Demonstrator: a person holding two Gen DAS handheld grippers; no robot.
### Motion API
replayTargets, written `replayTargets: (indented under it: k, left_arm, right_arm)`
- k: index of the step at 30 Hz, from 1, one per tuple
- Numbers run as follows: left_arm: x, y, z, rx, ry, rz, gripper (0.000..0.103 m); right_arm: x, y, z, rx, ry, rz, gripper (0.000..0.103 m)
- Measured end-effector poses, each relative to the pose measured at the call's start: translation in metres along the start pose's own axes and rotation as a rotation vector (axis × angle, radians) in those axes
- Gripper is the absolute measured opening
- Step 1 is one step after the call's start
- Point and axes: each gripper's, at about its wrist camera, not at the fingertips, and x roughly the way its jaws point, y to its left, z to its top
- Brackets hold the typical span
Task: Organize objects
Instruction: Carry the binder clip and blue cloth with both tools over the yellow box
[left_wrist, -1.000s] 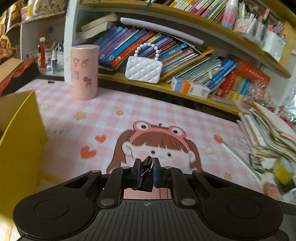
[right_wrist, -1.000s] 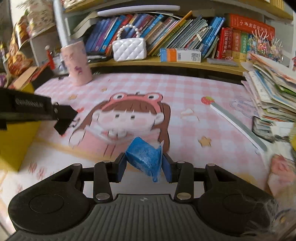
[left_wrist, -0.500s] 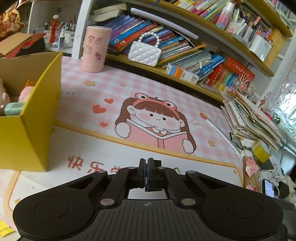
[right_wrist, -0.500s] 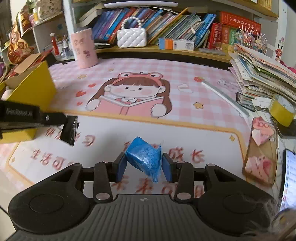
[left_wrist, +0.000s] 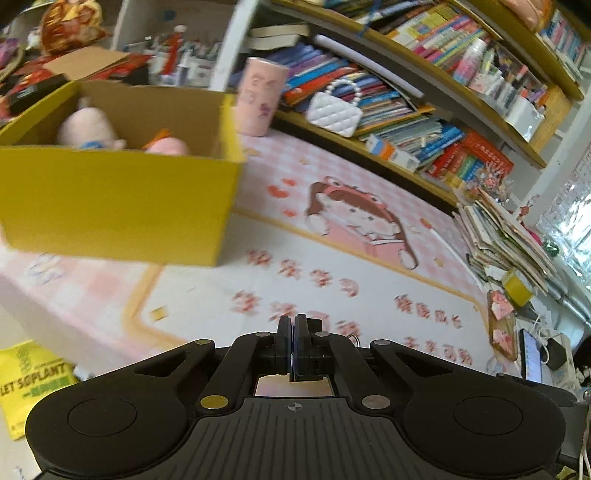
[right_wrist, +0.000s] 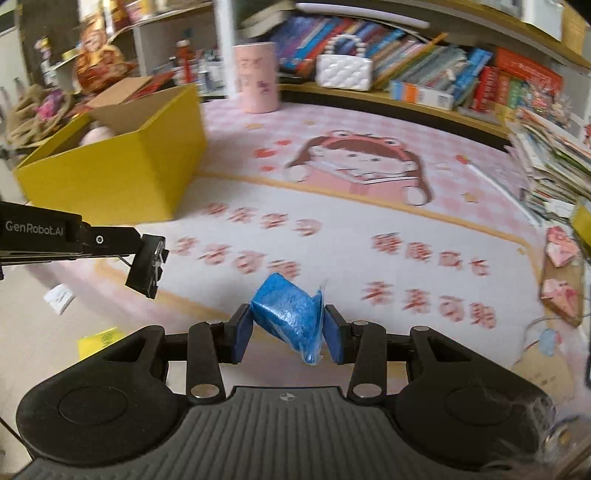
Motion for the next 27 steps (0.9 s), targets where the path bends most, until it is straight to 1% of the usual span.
replayTargets:
  k: [8, 14, 18, 22, 27]
  left_arm:
    - [-0.050, 0.053, -0.011, -0.043, -0.050, 0.065, 0.000]
    - [-0.085, 0.091, -0.016, -0.078, -0.099, 0.124, 0.000]
    - [-0.106, 0.114, -0.017, -0.121, -0.130, 0.160, 0.000]
    - [-0.123, 0.129, 0.000, -0.165, -0.187, 0.155, 0.000]
    - [-0.134, 0.132, 0.042, -0.170, -0.320, 0.134, 0.000]
  right_arm:
    - [-0.007, 0.071, -0.010, -0.071, -0.005, 0.092, 0.039]
    - [-0.003, 0.118, -0.009, -0.132, 0.006, 0.172, 0.038]
    - [-0.006, 0.146, -0.004, -0.188, -0.017, 0.215, 0.038]
    - [-0.013, 0.161, 0.014, -0.207, -0.091, 0.227, 0.038]
    - [-0.014, 0.166, 0.056, -0.186, -0.201, 0.219, 0.038]
